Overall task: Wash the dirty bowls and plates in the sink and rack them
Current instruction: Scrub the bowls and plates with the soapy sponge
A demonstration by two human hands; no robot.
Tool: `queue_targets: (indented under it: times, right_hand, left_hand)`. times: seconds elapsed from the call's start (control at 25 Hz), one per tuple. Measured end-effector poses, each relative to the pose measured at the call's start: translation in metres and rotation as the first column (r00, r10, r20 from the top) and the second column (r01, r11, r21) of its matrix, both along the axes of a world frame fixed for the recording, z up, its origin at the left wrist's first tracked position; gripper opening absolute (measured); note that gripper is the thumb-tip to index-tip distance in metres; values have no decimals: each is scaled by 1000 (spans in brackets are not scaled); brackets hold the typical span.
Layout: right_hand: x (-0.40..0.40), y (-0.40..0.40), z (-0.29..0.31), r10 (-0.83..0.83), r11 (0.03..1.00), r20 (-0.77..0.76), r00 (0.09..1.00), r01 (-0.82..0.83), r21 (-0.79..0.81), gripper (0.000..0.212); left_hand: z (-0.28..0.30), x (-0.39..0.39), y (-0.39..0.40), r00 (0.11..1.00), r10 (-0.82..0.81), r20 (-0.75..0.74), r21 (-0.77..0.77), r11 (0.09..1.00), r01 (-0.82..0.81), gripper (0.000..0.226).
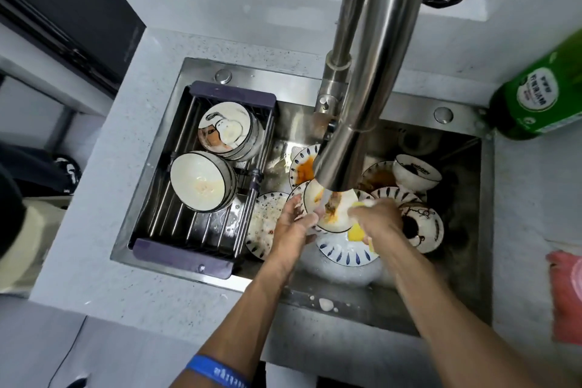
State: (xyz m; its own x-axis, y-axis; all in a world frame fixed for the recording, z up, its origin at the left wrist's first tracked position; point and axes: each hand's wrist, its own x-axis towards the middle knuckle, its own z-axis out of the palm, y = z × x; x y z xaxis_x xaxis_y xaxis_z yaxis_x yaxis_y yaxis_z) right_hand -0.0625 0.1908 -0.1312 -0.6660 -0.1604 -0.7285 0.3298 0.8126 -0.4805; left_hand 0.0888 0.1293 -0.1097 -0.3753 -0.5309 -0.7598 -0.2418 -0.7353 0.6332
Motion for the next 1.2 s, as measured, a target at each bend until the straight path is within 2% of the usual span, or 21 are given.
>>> queue_targets:
  times: [0.08, 0.2, 0.28, 0.32, 0.36, 0.4, 0.44, 0.48, 0.52, 0.56, 0.6, 0.64, 0.68, 0.72, 0.76, 0.8, 0.84, 0.88, 0.96, 1.12, 1.2]
  right_hand:
    - [29, 7, 1, -39, 999, 153, 987, 37, 15, 19]
    - [54, 9, -4, -109, 994, 280, 954, 109, 16, 28]
    - [66, 14, -9, -174, 983, 336, 925, 183, 5, 62]
    - [69, 20, -17, -191, 980, 314, 930, 201, 1, 75]
    - [69, 25, -19, -203, 977, 276, 939, 213, -7, 74]
    - [70, 31, -11, -237, 967, 256, 937, 253, -31, 62]
    - [72, 36, 2, -273, 953, 237, 932, 296, -64, 42]
    - [77, 38, 21, -285, 945, 211, 935, 311, -98, 21]
    - [85, 40, 35, -265, 947, 165, 950, 289, -138, 7]
    - [95, 41, 42, -227, 954, 100, 969, 242, -175, 9]
    - [108, 39, 46, -168, 958, 7, 986, 165, -235, 15]
    - [119, 30, 51, -102, 945, -89, 991, 68, -319, 19]
    - [127, 19, 50, -29, 912, -214, 976, -61, -405, 21]
    - [132, 5, 51, 62, 856, -379, 923, -245, -456, 19]
    - [134, -5, 49, 173, 791, -534, 828, -439, -425, 16]
    - [132, -10, 44, 310, 703, -650, 694, -628, -335, 14]
    - [129, -13, 41, 450, 613, -694, 561, -760, -217, 16]
    - [128, -13, 44, 569, 540, -673, 473, -832, -128, 18]
    - [124, -17, 51, 688, 458, -604, 401, -887, -68, 16]
    - [115, -35, 51, 661, 500, -592, 461, -859, -110, 25]
    - [116, -44, 54, 628, 567, -559, 542, -810, -148, 21]
  left_hand:
    - [-7, 8, 1, 998, 7, 69, 7, 1000, -8, 55]
    - [-20, 18, -10, 953, 5, 302, -14, 1000, -1, 69]
    - [-18, 22, -17, 925, -59, 375, -169, 977, 130, 69]
    - [-16, 26, -18, 899, -109, 424, -304, 918, 255, 71]
    - [-13, 31, -20, 851, -164, 499, -439, 799, 411, 73]
    - [-6, 36, -21, 767, -203, 609, -532, 613, 584, 75]
    - [-1, 39, -23, 659, -188, 728, -567, 375, 733, 78]
    - [6, 43, -27, 579, -136, 804, -558, 162, 814, 86]
    - [11, 47, -31, 538, -90, 838, -536, 45, 843, 95]
    - [16, 50, -34, 524, -77, 848, -524, 17, 851, 100]
    - [20, 52, -35, 533, -103, 840, -530, 51, 846, 100]
    - [23, 53, -36, 581, -148, 800, -564, 144, 813, 97]
    - [24, 54, -35, 678, -179, 712, -633, 254, 732, 90]
    - [26, 55, -35, 795, -189, 576, -700, 388, 599, 81]
    - [32, 52, -36, 899, -161, 407, -706, 570, 422, 72]
    - [39, 51, -38, 960, -116, 255, -605, 756, 252, 66]
    - [45, 51, -41, 977, -78, 196, -453, 877, 161, 63]
    - [48, 53, -43, 974, -63, 217, -352, 926, 139, 58]
    - [52, 56, -46, 951, -93, 295, -273, 946, 177, 47]
    - [52, 54, -47, 963, -124, 240, -262, 947, 187, 34]
    - [53, 50, -53, 952, -110, 287, -284, 939, 194, 42]
